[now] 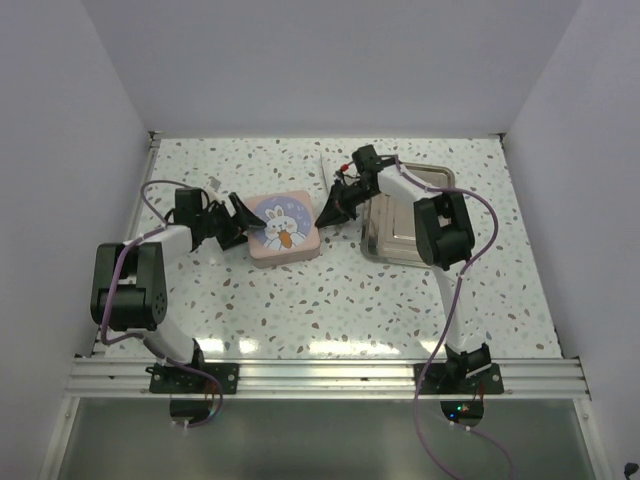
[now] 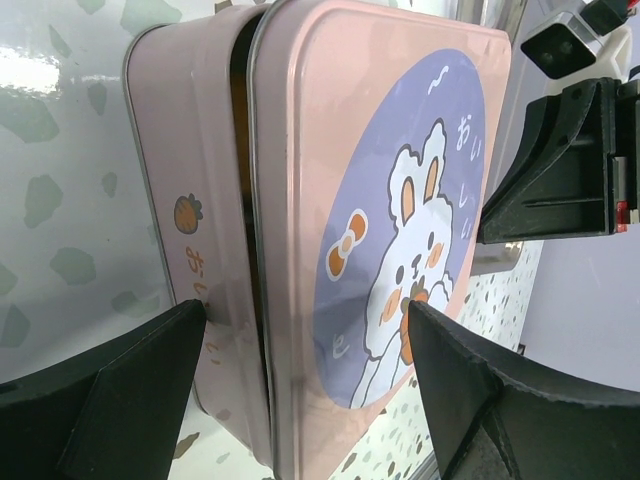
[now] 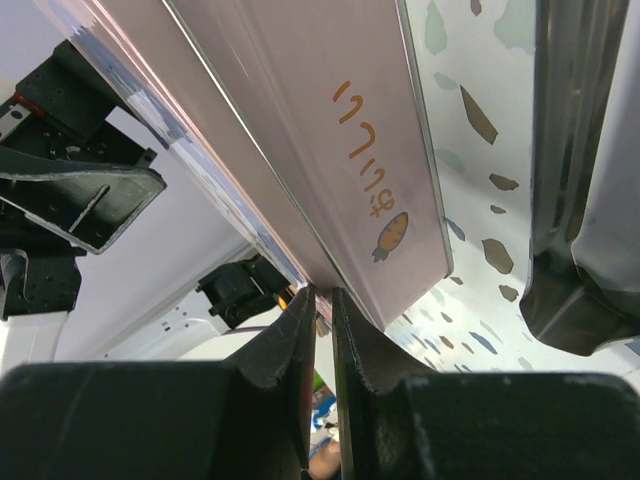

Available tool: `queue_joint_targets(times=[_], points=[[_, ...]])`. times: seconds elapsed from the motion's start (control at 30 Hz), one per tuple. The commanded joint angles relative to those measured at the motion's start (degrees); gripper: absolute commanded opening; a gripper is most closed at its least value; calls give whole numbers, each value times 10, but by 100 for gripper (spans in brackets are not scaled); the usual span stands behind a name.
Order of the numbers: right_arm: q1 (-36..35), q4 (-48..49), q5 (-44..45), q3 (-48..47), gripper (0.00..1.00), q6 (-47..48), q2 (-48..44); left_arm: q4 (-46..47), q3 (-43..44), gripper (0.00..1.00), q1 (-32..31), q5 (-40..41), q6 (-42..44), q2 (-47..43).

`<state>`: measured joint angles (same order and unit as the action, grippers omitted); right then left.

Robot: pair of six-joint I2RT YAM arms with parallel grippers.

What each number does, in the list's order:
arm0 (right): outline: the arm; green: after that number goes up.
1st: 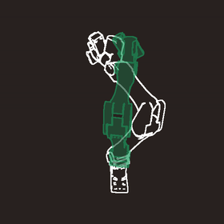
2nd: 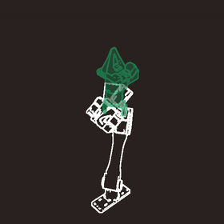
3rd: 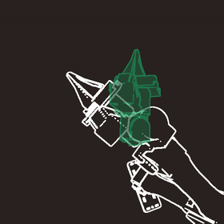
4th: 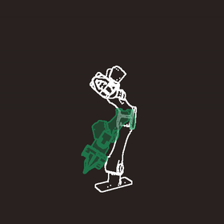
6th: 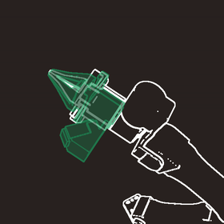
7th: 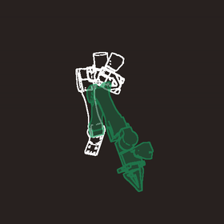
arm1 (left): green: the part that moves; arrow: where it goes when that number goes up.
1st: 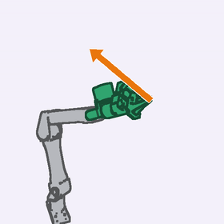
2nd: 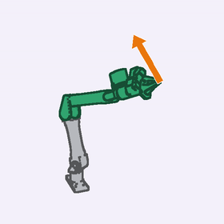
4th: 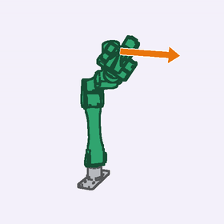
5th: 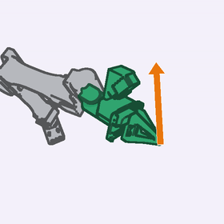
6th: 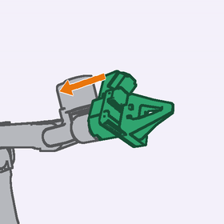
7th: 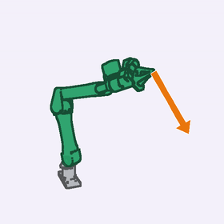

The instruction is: Pack the cookies

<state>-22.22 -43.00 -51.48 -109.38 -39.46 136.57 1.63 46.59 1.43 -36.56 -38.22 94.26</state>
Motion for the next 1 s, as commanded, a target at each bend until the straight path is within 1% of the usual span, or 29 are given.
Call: queue_joint_targets(times=[0.0, 0.17, 0.37, 0.53, 0.67, 0.83, 0.97], points=[[-9, 41, 24, -9, 14, -25, 6, -6, 21, 87, -6, -6, 8, 0], [-8, 42, 24, -6, 14, -28, 2, 8, 11, 87, 12, 1, -9, 10], [-7, 42, 26, 0, 13, -28, 4, 12, 28, 87, 30, 10, -21, 25], [-9, 41, 27, -14, 13, -33, 10, 18, 36, 87, 51, 4, -37, 48], [-9, 38, 28, -29, 14, -39, 14, 22, 30, 86, 53, 6, -38, 63], [-9, 34, 30, -43, 19, -44, 12, 38, 11, 82, 67, 1, -51, 85], [-15, 21, 40, -71, 26, -43, 9, 57, -3, 78, 79, -9, -53, 95]])
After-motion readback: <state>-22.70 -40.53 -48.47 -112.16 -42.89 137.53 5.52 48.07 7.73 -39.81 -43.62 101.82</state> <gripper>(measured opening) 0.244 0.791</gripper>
